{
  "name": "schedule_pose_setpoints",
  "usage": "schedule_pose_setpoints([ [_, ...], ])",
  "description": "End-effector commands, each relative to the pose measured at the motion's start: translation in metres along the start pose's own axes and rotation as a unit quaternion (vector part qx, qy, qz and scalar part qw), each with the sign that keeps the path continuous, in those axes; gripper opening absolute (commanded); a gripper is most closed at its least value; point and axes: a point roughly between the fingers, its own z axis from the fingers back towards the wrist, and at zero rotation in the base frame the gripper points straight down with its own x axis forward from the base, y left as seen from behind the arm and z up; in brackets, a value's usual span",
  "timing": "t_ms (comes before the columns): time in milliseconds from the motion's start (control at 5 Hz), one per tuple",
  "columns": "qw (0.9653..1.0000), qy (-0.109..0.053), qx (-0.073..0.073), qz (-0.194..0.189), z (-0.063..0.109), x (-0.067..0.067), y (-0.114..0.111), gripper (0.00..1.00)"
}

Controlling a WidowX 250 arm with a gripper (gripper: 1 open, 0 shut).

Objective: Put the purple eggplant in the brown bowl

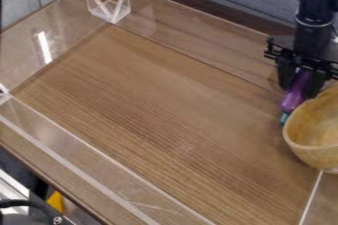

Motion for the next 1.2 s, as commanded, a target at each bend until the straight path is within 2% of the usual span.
schedule_pose_setpoints([
  [0,0.9995,-0.009,-0.021,-0.023,0.007,-0.006,-0.037,0.0],
  [1000,0.9986,0.019,-0.031,-0.037,-0.007,-0.022,-0.066,0.0],
])
